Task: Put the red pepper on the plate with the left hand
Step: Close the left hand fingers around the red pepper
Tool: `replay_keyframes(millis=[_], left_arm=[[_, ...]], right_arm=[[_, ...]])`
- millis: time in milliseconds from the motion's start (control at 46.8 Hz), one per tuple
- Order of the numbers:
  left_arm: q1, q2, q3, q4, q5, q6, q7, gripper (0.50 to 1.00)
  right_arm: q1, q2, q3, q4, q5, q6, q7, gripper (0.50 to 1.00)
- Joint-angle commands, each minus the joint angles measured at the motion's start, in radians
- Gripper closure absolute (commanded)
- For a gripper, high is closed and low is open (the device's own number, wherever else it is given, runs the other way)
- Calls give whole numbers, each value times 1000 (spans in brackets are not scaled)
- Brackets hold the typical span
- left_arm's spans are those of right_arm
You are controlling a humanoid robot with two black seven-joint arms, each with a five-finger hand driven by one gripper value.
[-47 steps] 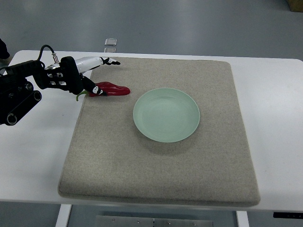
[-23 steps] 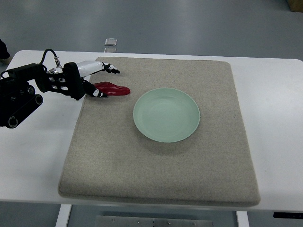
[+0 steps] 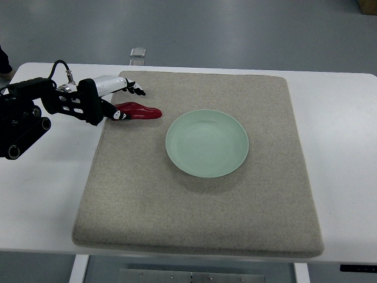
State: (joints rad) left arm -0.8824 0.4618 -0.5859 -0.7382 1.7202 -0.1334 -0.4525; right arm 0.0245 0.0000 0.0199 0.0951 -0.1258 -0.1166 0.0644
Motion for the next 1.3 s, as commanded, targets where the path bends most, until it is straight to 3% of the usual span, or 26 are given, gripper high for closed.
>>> replay_keyframes(millis=[0,875,1281], left_arm=[[0,0,0,-1,1,0,0,720],[-9,0,26,-1,15,1,-2,804],[-7,1,28,-1,15,1,-3,868]], right_arm=[[0,0,0,0,0,0,0,572],[0,0,0,0,0,0,0,572],[0,0,0,0,0,0,0,572]])
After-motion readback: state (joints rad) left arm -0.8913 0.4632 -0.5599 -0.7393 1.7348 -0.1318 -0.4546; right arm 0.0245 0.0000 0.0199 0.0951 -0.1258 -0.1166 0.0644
